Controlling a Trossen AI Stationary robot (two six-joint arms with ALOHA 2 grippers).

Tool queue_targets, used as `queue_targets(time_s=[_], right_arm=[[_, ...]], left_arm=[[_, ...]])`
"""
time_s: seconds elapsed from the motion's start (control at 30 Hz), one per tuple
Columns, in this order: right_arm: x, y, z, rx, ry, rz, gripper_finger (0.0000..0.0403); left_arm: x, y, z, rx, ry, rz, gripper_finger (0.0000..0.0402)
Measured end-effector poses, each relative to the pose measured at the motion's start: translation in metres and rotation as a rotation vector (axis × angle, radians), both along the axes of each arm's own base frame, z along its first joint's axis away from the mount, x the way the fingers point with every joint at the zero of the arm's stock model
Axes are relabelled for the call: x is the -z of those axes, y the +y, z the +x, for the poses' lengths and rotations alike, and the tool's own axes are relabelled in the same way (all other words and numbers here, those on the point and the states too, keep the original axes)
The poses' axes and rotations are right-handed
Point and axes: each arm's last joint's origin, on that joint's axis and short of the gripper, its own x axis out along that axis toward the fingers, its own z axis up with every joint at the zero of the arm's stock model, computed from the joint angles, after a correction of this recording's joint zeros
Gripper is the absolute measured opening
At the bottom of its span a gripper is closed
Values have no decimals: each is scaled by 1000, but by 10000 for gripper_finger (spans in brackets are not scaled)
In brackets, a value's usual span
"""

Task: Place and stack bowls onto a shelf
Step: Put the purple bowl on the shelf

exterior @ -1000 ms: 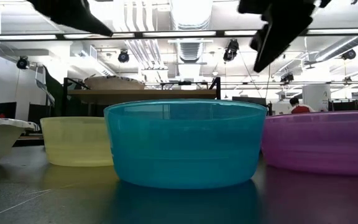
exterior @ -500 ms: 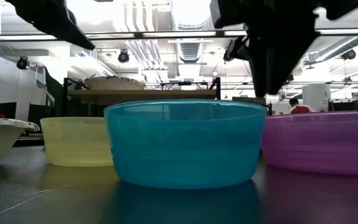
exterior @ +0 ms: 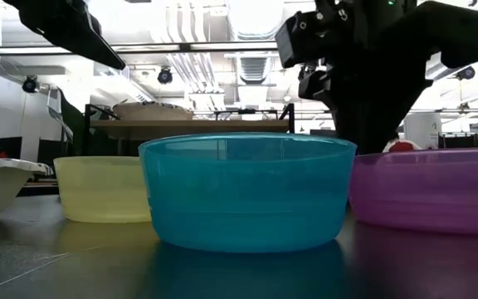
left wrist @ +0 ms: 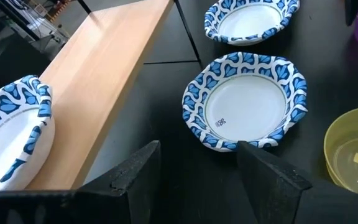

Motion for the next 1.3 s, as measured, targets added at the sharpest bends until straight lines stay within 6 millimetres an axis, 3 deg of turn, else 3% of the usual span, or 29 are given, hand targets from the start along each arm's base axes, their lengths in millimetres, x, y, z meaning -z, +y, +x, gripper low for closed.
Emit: queue_targets(time_s=[0.4, 0.7, 0.8, 0.97, 1.13, 1.3], right_arm=[[29, 7, 6, -19, 59, 18, 126], [28, 10, 5, -29, 80, 66, 38], [18, 8, 2, -9, 63, 75, 13], [0, -2, 2, 113, 60, 165, 9], [-37, -20, 4, 234, 41, 224, 9], [-83, -50, 14, 358, -82, 289, 9]], left_arm=[[1, 0, 0, 0, 3, 1, 194], [1, 0, 1, 0, 0, 0, 194], [0, 0, 1, -18, -10, 16, 194], [-3, 3, 1, -94, -64, 77, 194], [-5, 4, 0, -117, -77, 99, 194], [-4, 4, 0, -115, -76, 100, 194]])
